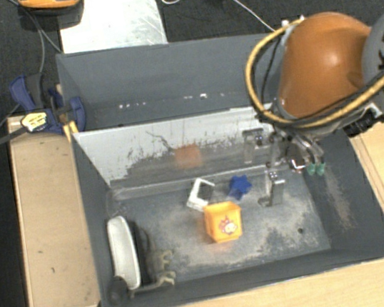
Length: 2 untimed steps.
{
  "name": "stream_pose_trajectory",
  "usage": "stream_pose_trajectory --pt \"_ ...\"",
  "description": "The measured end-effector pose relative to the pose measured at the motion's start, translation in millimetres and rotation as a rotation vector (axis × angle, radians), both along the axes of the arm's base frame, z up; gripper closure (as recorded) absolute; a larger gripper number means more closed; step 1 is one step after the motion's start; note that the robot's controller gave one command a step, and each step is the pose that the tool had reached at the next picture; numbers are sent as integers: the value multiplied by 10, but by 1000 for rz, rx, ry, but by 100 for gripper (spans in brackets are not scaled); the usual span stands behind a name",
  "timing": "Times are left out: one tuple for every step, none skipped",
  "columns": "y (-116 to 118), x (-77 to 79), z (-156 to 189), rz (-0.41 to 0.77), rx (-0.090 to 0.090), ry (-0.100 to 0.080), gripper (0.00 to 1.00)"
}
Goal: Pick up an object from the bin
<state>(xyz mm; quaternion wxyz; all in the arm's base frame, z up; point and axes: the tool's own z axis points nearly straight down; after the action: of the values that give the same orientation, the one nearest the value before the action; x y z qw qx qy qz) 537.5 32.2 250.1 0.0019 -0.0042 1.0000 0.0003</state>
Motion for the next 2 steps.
stream_pose_trajectory --pt "10 5 -16 2 0 -1 0" --pt "265 20 319 33 0 3 0"
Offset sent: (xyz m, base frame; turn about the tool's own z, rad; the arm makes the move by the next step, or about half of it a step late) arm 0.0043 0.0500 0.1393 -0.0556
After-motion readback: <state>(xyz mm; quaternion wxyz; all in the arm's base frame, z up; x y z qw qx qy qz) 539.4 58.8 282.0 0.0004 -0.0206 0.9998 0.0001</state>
